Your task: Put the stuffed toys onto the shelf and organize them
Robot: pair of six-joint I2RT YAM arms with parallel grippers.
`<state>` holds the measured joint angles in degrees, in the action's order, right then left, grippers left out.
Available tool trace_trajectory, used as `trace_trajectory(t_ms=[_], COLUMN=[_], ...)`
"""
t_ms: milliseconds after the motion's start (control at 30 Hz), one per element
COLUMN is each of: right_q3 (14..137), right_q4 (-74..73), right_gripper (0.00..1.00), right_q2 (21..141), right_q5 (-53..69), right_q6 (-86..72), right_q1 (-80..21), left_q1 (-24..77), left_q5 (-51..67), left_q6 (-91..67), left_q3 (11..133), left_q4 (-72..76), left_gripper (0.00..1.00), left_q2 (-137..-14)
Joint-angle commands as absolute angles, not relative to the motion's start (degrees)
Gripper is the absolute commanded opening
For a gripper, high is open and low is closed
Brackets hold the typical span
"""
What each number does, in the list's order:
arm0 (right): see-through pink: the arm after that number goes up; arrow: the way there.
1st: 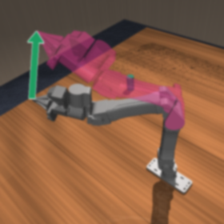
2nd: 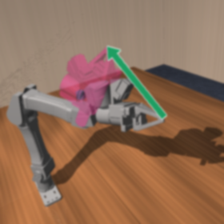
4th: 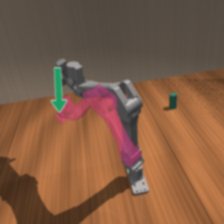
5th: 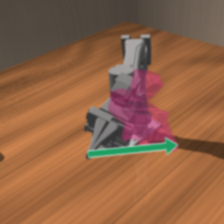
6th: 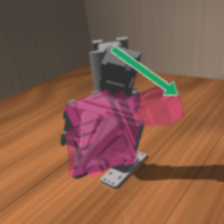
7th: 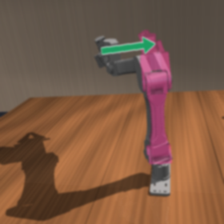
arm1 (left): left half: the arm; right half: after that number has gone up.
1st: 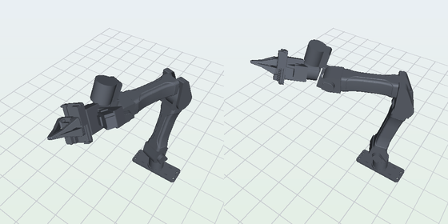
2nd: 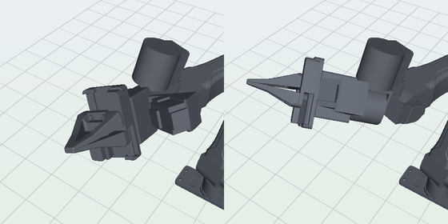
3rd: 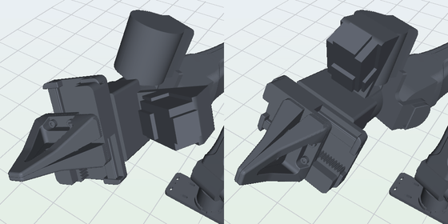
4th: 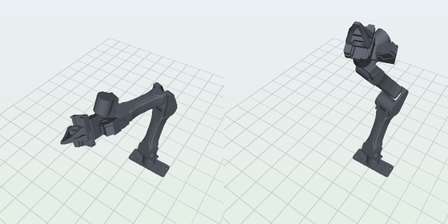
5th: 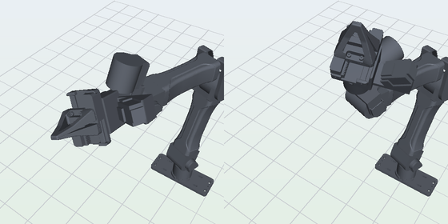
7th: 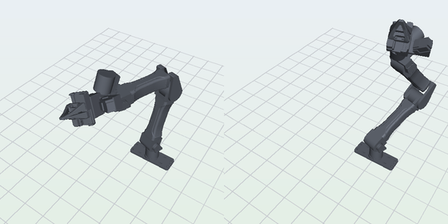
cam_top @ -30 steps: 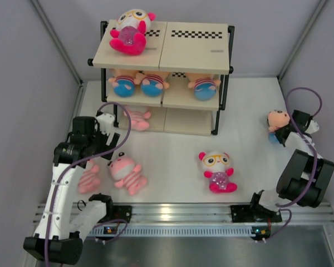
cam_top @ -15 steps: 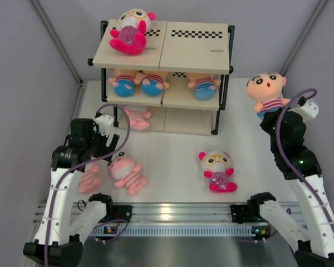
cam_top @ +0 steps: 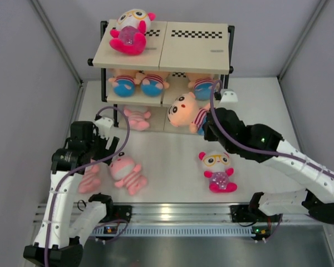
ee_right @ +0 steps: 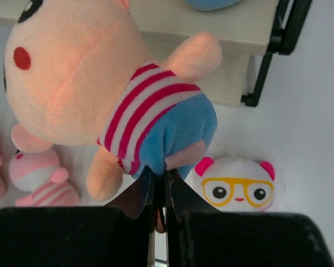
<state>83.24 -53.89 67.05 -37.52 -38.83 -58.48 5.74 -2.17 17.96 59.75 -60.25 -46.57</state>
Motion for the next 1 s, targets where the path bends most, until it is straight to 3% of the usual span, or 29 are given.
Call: trace_trajectory(t_ms=[0, 67, 300, 700, 967], right_q3=[81.5, 78.33, 71.09, 76.46, 82.25], right_q4=[-38.71, -26.8, -6.87, -5.62, -8.26], right_gripper=[0.0, 0.0, 0.0, 0.0, 0.0], right_q2=[67.76, 67.94, 71.09, 81.38, 85.59], right_q5=[-41.4, -41.48, -49.82, -59.67, -61.26], right_q6=[-42.53, -44.29, -55.71, -71.62, -73.29], right_q1=[-60.91, -61.0, -60.91, -60.91, -59.42], left_q1=[5.98, 5.98, 5.98, 7.03, 7.73], left_q5=[-1.49, -1.32, -0.26, -0.44, -0.53], left_q6=[17.31, 17.4, 17.49, 17.75, 17.31], left_q3=[59.06, 59.33, 60.29, 60.38, 59.68], left_q4=[-60.47, -60.47, -60.29, -60.38, -60.47], left_gripper=[0.95, 0.95, 0.95, 0.95, 0.95], left_q2=[-46.23, -46.23, -45.97, -44.83, -44.21])
